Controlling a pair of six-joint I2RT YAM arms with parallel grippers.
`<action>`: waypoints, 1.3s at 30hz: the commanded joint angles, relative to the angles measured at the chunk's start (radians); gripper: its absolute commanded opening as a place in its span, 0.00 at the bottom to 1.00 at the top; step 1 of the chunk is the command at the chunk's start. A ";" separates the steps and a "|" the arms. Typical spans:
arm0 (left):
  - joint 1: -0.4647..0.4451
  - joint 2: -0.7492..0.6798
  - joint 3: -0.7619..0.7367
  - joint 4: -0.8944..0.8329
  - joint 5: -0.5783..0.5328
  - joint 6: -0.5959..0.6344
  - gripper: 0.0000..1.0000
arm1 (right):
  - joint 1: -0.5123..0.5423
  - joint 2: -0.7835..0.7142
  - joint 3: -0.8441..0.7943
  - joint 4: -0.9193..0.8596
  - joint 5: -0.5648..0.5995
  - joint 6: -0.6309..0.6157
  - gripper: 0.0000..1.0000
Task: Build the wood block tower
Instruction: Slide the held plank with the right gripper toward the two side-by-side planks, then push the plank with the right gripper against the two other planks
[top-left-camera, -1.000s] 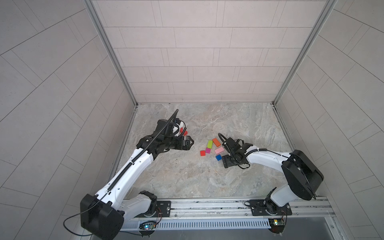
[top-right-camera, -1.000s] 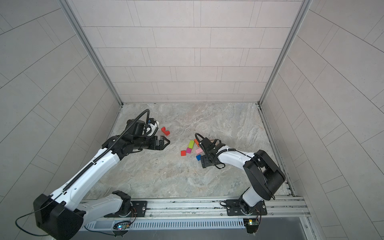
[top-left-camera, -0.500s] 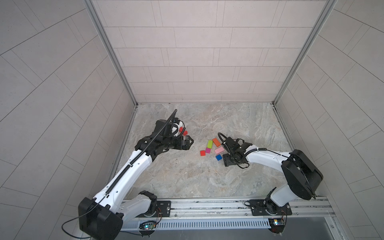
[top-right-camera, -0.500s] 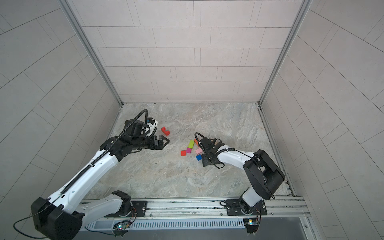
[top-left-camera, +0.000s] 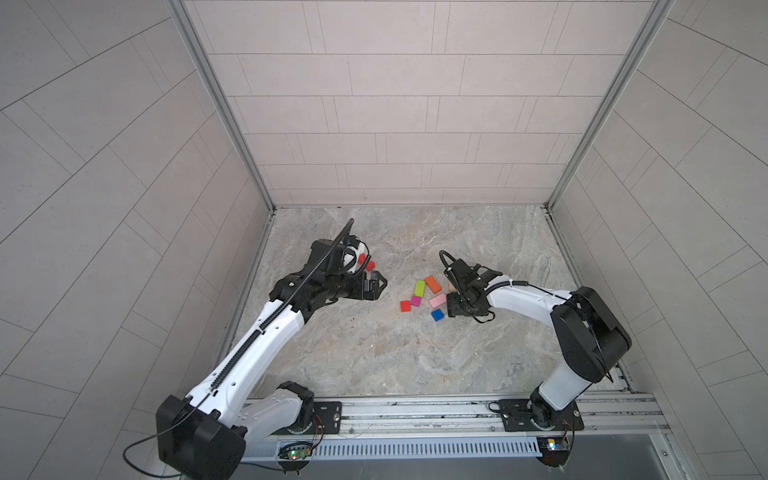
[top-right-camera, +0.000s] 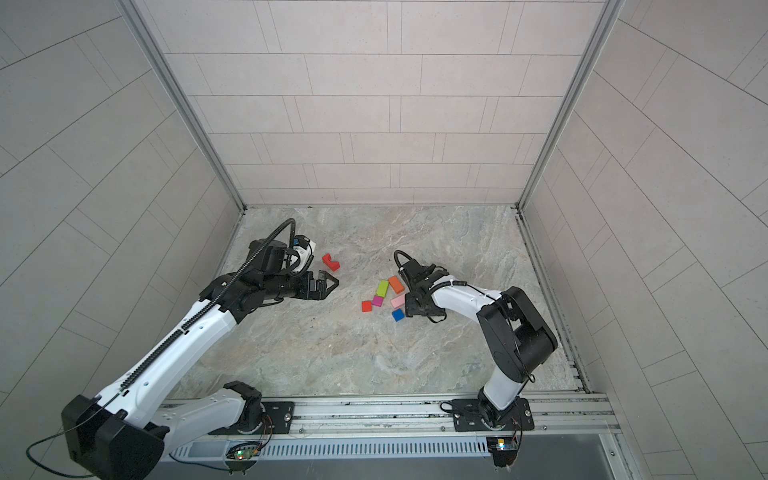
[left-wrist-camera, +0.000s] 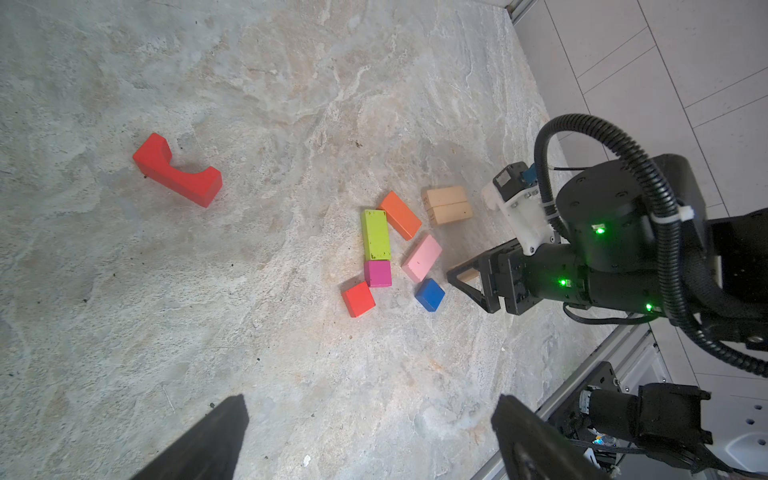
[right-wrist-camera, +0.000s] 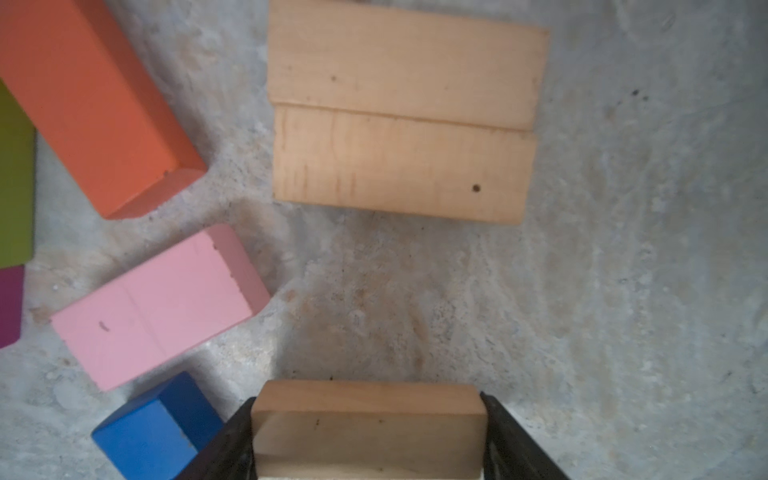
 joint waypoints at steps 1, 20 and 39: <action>0.006 -0.017 -0.013 0.010 -0.003 0.012 0.99 | -0.018 0.025 0.029 -0.013 0.003 0.019 0.65; 0.008 -0.021 -0.017 0.011 -0.006 0.013 0.99 | -0.060 0.128 0.105 0.016 0.005 0.026 0.65; 0.008 -0.015 -0.017 0.011 0.004 0.014 0.99 | -0.080 0.185 0.144 0.016 0.020 -0.018 0.65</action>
